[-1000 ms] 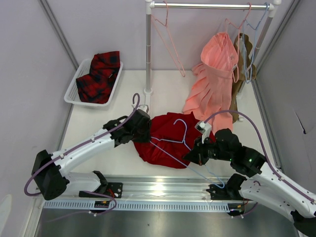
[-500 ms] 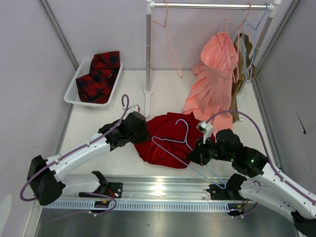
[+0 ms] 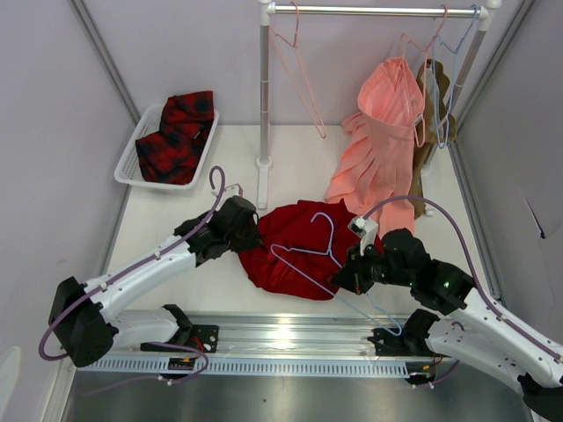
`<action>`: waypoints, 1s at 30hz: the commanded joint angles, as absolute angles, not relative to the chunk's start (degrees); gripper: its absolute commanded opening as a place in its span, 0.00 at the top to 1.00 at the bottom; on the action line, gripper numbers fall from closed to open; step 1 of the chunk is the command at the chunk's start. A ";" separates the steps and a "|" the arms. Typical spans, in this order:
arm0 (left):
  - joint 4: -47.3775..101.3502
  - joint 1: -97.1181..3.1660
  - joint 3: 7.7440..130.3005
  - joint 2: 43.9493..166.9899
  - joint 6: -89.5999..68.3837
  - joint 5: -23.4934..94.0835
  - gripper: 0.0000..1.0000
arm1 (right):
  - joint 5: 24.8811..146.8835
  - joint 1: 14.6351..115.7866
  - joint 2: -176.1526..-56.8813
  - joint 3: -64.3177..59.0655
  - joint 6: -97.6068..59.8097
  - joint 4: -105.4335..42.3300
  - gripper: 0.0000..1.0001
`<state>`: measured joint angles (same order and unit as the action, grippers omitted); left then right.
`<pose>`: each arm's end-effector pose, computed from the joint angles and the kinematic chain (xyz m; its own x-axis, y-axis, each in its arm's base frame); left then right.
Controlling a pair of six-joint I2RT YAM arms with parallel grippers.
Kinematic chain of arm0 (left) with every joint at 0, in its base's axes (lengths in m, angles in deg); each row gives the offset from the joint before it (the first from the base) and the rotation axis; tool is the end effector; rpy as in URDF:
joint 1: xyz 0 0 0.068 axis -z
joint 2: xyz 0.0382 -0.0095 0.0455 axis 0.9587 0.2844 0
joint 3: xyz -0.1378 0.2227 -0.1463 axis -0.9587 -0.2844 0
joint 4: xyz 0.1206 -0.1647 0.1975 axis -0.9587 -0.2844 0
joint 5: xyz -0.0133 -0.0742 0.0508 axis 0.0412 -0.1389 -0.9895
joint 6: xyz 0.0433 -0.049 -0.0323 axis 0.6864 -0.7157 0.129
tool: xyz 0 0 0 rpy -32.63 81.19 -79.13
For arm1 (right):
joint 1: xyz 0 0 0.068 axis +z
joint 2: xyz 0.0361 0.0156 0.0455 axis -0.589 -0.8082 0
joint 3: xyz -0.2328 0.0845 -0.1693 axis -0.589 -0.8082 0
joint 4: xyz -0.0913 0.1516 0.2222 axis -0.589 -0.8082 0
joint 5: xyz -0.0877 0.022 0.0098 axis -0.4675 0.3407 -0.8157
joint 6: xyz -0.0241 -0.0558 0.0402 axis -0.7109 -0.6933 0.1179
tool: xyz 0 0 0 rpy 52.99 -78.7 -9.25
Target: Place the skirt on the hanger
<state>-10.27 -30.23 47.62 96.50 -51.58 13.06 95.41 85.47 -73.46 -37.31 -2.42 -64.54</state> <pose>0.2011 -0.1690 0.2632 -0.7830 -0.3212 -0.5327 -0.1116 0.9150 -0.3876 0.0965 0.1399 0.2998 -0.6569 -0.1859 -0.7307 -0.6869 0.5472 0.4783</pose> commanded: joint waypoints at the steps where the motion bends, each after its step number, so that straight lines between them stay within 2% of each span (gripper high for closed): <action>1: -8.25 -31.02 47.74 97.12 -52.38 12.18 0.67 | 95.29 85.65 -73.32 -34.75 -3.48 -61.81 1.00; 15: -7.90 -31.11 47.92 98.44 -52.11 13.23 0.72 | 95.38 85.66 -73.84 -34.75 -4.00 -61.19 1.00; 30: -7.72 -31.11 48.44 100.03 -49.13 15.08 0.96 | 95.82 85.74 -74.02 -34.75 -4.36 -60.31 1.00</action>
